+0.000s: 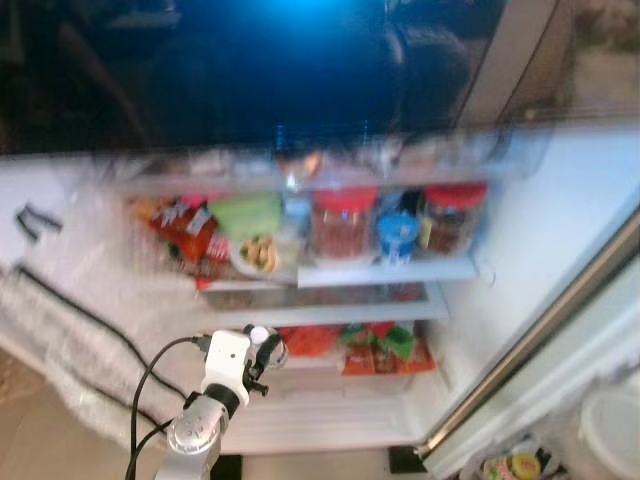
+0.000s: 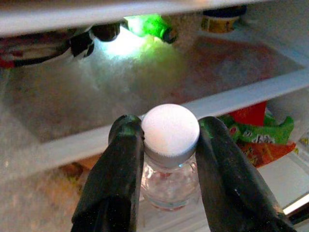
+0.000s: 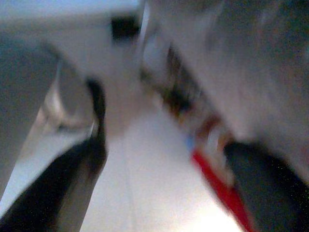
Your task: Restocking fridge
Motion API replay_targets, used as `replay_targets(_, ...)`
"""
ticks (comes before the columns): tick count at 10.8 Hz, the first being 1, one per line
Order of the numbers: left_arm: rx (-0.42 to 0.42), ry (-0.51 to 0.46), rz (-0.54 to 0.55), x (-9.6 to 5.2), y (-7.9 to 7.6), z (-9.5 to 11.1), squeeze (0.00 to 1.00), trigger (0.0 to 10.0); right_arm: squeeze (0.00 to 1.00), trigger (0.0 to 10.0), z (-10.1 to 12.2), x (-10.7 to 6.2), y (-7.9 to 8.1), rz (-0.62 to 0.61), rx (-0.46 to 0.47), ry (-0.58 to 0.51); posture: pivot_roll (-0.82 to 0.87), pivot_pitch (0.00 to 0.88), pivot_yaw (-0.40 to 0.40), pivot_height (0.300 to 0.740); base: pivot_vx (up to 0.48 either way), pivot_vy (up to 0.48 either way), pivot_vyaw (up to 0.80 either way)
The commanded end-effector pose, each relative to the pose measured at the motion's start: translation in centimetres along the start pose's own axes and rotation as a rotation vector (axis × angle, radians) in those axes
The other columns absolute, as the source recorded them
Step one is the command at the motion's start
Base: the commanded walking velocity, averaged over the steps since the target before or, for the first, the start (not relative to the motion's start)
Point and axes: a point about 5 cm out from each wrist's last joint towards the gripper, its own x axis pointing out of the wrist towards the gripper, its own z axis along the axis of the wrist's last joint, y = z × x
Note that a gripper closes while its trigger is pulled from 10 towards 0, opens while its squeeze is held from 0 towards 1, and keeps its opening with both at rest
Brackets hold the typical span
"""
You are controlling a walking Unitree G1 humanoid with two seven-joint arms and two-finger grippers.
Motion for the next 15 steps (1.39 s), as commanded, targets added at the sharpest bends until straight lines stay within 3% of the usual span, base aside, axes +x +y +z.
replay_targets(1, 0.003, -0.006, -0.004, 0.0, 0.1, 0.1, 0.00, 10.0, 0.00, 10.0, -0.4, 0.0, 0.0, -0.005, 0.001, 0.026, -0.05, 0.017, 0.032, 0.621, 0.000, 0.000, 0.00)
replay_targets(2, 0.007, -0.006, -0.008, 0.0, 0.1, 0.1, 0.00, 10.0, 0.00, 10.0, -0.3, 0.0, -0.1, -0.010, 0.012, 0.014, -0.05, 0.013, 0.032, 0.602, 0.000, 0.000, 0.00)
replay_targets(7, 0.019, -0.071, -0.004, 0.6, 0.2, 1.8, 0.00, 10.0, 0.00, 10.0, 0.3, 0.0, -0.2, -0.017, 0.013, -0.002, -0.04, 0.002, 0.032, 0.602, 0.000, 0.000, 0.00)
replay_targets(10, 0.022, -0.072, 0.005, 0.4, 0.3, 1.7, 0.00, 10.0, 0.00, 10.0, 2.5, 0.1, 0.0, 0.011, 0.112, -0.156, -0.05, 0.010, 0.033, 0.602, 0.000, 0.000, 0.00)
replay_targets(15, 0.097, -0.233, 0.019, 0.4, 0.3, 5.8, 0.00, 10.0, 0.00, 10.0, 5.4, 0.0, 0.4, 0.086, 0.137, -0.309, -0.04, 0.017, 0.025, 0.602, 0.000, 0.000, 0.00)
